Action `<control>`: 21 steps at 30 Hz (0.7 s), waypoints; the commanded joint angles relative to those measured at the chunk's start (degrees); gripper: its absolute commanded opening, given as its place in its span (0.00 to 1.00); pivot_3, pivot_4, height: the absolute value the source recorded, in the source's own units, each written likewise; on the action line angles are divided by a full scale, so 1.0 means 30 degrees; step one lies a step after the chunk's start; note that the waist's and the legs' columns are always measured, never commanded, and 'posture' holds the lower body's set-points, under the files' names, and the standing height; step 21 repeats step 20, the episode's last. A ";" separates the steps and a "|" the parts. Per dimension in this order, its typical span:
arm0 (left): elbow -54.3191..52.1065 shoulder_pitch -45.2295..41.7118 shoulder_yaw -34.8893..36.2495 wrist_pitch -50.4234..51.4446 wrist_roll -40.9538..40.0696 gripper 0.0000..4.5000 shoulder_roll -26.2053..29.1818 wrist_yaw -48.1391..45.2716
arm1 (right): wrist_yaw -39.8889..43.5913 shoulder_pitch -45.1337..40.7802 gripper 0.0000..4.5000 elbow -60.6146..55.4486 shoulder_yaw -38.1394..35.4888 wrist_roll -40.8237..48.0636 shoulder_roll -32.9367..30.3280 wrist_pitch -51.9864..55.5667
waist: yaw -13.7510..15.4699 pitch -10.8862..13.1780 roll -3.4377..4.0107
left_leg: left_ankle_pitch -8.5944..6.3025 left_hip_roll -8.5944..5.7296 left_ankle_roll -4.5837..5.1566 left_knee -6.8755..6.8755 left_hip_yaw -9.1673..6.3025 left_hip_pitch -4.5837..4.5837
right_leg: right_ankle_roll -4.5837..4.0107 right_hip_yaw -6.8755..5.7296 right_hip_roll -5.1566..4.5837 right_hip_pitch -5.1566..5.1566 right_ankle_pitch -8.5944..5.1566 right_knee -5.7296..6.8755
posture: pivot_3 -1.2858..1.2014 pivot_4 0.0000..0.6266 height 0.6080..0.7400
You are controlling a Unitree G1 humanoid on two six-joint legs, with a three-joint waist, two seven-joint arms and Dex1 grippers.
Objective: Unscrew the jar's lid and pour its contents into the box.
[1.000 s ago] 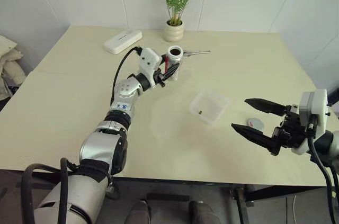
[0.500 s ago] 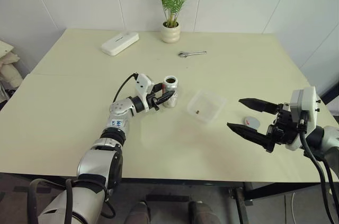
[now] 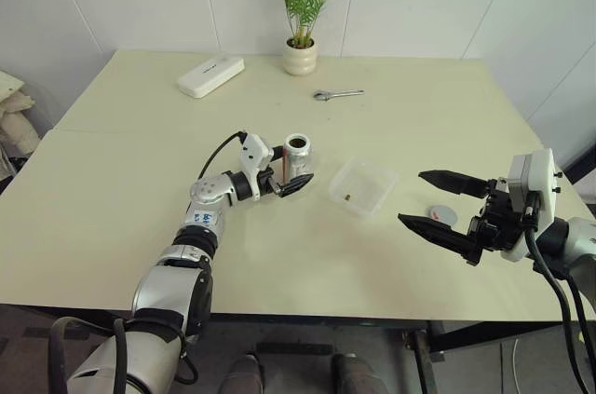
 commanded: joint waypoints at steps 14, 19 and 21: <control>-0.4639 0.2807 0.0712 0.1546 -0.2743 1.00 0.6280 -0.9244 | 0.1014 0.1134 1.00 -0.0429 -0.1984 0.0407 -0.1239 0.0160 | -0.0394 -0.0005 0.0008 | 0.0000 0.0014 0.0000 -0.0106 -0.0002 0.0013 | -0.0071 -0.0005 -0.0001 -0.0024 -0.0038 -0.0009 | 0.52 0.24 1.00; -0.5233 0.2775 0.1688 0.2969 -0.4579 1.00 0.7942 -1.2726 | 0.3029 0.1449 1.00 0.0761 -0.2199 -0.0540 -0.2220 -0.0561 | -0.0424 -0.0004 0.0008 | 0.0000 0.0019 0.0000 -0.0120 0.0006 0.0035 | -0.0197 -0.0002 -0.0003 -0.0019 -0.0106 -0.0007 | 0.52 0.24 1.00; -0.5294 0.2803 0.1929 0.3185 -0.4895 1.00 0.8457 -1.3102 | 0.3667 0.1708 1.00 0.1203 -0.2494 -0.0899 -0.2612 -0.0723 | -0.0424 -0.0004 0.0008 | 0.0000 0.0020 0.0000 -0.0119 0.0006 0.0041 | -0.0202 -0.0002 -0.0003 -0.0014 -0.0109 -0.0007 | 0.52 0.24 1.00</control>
